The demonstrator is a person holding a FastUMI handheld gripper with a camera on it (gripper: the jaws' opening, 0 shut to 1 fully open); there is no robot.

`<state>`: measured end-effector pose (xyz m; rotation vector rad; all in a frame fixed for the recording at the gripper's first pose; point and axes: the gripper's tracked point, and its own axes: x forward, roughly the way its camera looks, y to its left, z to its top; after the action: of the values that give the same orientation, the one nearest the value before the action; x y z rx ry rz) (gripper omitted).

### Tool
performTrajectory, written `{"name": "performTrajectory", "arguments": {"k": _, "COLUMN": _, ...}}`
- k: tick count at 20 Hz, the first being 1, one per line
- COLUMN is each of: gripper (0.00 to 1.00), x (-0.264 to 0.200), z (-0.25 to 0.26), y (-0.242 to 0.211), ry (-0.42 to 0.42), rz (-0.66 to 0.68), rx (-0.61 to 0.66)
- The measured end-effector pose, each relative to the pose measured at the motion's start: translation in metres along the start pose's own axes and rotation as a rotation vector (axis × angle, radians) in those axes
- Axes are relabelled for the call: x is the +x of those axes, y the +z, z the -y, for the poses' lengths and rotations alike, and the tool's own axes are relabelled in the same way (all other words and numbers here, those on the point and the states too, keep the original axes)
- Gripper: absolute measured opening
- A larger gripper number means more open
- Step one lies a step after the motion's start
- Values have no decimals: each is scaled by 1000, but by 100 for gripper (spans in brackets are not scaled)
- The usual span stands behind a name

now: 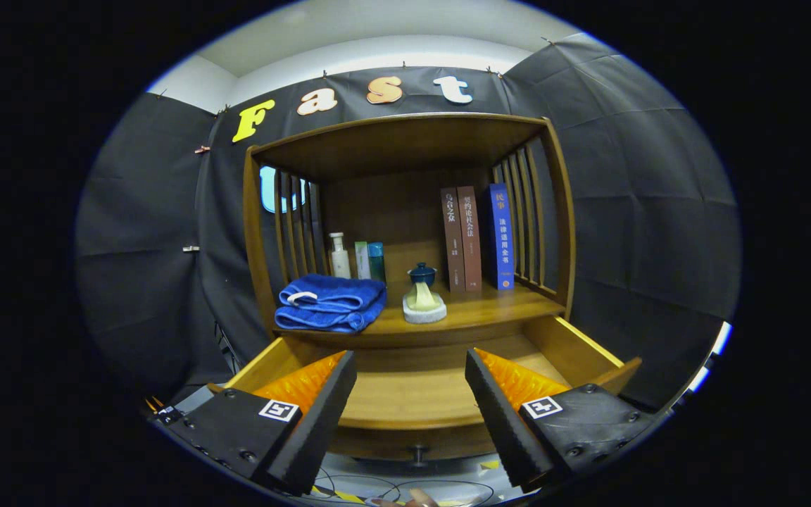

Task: Pull open the drawer, take out the items inside it, and place them on the countertop above the cabinet.

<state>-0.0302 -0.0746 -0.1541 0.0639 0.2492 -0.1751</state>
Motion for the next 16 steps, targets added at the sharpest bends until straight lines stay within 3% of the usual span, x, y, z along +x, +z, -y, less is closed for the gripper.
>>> {"name": "performTrajectory", "arguments": {"k": 7, "gripper": 99, "x": -10, "z": 0, "y": -81, "ry": -1, "rz": -78, "rx": -14}}
{"name": "performTrajectory", "arguments": {"k": 16, "gripper": 99, "x": 9, "z": 9, "y": -113, "ry": -25, "rz": -162, "rx": 31}}
